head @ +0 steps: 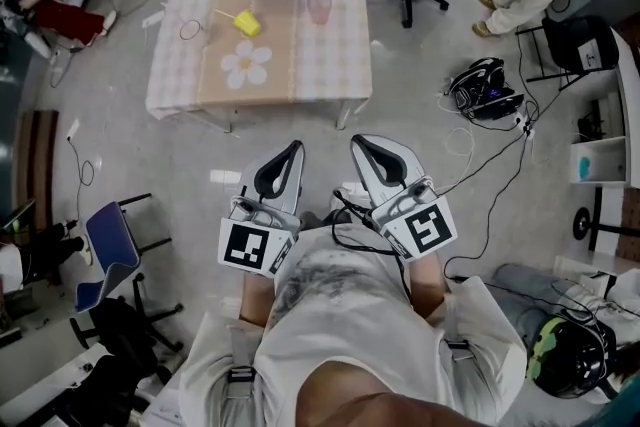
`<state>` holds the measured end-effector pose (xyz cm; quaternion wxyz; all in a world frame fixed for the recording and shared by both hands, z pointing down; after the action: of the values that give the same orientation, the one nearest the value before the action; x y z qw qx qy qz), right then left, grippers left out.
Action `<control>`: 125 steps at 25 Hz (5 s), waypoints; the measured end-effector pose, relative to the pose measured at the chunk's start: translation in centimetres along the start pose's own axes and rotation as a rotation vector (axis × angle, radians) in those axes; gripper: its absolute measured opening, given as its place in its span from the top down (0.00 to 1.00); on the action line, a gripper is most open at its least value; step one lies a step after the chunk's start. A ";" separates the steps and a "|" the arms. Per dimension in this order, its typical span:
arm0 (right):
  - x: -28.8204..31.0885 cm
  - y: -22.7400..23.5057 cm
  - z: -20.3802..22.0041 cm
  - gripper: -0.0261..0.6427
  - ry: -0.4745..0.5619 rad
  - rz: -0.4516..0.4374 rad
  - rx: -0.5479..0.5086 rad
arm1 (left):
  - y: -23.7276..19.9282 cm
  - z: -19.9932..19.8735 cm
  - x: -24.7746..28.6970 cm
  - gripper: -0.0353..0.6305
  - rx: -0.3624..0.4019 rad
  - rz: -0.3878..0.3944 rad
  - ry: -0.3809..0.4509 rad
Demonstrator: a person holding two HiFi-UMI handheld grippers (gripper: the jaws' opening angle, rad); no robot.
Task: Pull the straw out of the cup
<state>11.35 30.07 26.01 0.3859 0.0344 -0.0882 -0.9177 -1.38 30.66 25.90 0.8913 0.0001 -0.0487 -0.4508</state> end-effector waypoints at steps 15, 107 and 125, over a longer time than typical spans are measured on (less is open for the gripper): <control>2.5 5.2 -0.4 0.95 -0.014 -0.033 -0.001 | -1.5 0.4 5.4 0.94 -0.004 -0.037 -0.010; 36.5 29.9 4.8 0.94 -0.225 0.131 -0.019 | -30.0 9.7 35.2 0.94 -0.166 0.047 -0.124; 39.7 33.9 8.1 0.94 -0.282 0.116 -0.005 | -31.4 13.8 39.2 0.94 -0.206 0.048 -0.186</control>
<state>6.26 -20.45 40.57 0.4221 -0.1011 -0.1410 -0.8898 -4.71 -18.84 41.66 0.8888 -0.1342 -0.0846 -0.4300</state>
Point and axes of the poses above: the fingertips, and each gripper's own axes: x forward along the fingers, y to its right, z out of its underside, the point moved 4 cm from there along -x, backward along the fingers, and after that the axes turned 7 degrees about x, right-handed, at the moved point
